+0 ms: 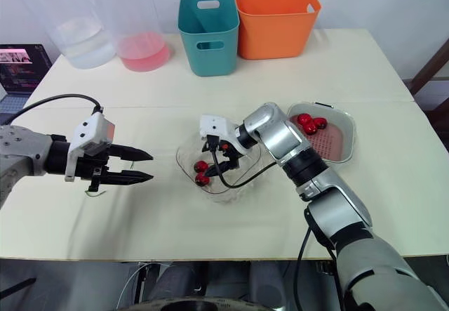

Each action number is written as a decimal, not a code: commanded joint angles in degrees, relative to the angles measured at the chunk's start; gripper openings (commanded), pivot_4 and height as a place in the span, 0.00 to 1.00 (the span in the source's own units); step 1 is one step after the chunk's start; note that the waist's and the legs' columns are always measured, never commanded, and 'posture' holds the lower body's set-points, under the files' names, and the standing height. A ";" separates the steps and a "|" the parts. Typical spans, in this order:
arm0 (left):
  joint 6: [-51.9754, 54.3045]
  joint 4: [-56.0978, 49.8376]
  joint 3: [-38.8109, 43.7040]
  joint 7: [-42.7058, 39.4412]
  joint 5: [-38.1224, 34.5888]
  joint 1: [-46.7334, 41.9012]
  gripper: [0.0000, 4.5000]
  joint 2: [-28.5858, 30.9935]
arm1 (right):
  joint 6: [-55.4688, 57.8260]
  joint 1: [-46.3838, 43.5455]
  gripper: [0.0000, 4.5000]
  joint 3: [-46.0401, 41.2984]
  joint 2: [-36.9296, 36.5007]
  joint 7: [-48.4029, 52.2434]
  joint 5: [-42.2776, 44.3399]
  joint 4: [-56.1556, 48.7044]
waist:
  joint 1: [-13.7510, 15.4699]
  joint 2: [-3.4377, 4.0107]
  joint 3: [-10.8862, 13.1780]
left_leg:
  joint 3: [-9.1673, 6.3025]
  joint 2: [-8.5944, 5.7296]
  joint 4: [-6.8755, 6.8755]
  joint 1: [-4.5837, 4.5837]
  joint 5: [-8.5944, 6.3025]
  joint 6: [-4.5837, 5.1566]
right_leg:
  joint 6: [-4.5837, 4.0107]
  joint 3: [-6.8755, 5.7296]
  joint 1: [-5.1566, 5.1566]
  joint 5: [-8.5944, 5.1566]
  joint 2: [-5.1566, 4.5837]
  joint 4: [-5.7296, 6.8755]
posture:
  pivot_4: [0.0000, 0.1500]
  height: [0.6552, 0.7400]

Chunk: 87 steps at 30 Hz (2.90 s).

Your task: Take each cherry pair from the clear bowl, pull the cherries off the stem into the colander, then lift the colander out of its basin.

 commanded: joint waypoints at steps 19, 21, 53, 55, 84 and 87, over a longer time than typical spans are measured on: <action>-0.56 -0.57 0.59 1.15 0.18 -0.68 0.52 -0.75 | 0.85 1.78 0.12 2.46 0.47 -3.21 -1.70 -4.65 | 0.02 0.00 0.00 | 0.00 -0.01 0.01 0.00 0.00 0.00 | 0.00 0.00 0.00 0.00 -0.01 0.01 | 1.00 0.99; -0.53 -0.56 0.61 1.20 0.16 -0.71 0.52 -0.83 | 0.08 1.98 0.12 2.33 -0.15 -2.76 -1.60 -5.36 | 0.04 0.00 0.00 | 0.00 0.00 0.01 0.00 0.00 0.00 | 0.00 0.00 -0.01 0.00 -0.01 0.01 | 1.00 0.99; -1.86 -0.87 -0.89 -1.33 2.42 -0.88 0.52 0.51 | -0.96 3.03 0.85 5.85 -8.98 3.48 -0.91 -19.57 | 0.09 0.00 0.00 | 0.01 0.00 0.01 0.00 -0.02 0.03 | 0.00 0.00 0.00 0.00 -0.01 0.00 | 1.00 0.99; -1.63 -1.20 -0.90 -1.70 2.31 -0.81 0.52 0.73 | -2.11 2.71 0.85 6.82 -8.60 3.31 -1.82 -18.50 | 0.08 0.00 0.00 | 0.02 -0.01 0.01 0.00 -0.02 0.03 | 0.00 0.00 0.00 0.00 -0.01 0.00 | 1.00 0.99; -1.56 -0.79 -0.77 0.01 1.97 -1.02 0.52 -0.69 | -11.86 -0.21 0.01 5.12 -8.58 5.43 -5.11 -13.04 | 0.09 0.00 0.00 | 0.01 -0.02 0.02 0.00 0.00 0.01 | 0.00 0.00 0.01 0.00 -0.01 0.00 | 1.00 0.99; -1.64 -0.45 -1.08 -0.07 2.18 -1.43 0.52 -1.08 | -12.71 -0.37 0.01 4.27 -9.06 5.21 -5.22 -13.62 | -0.02 0.00 0.00 | 0.01 0.00 0.01 0.00 0.00 0.01 | 0.00 0.00 -0.01 0.00 0.01 0.01 | 1.00 0.99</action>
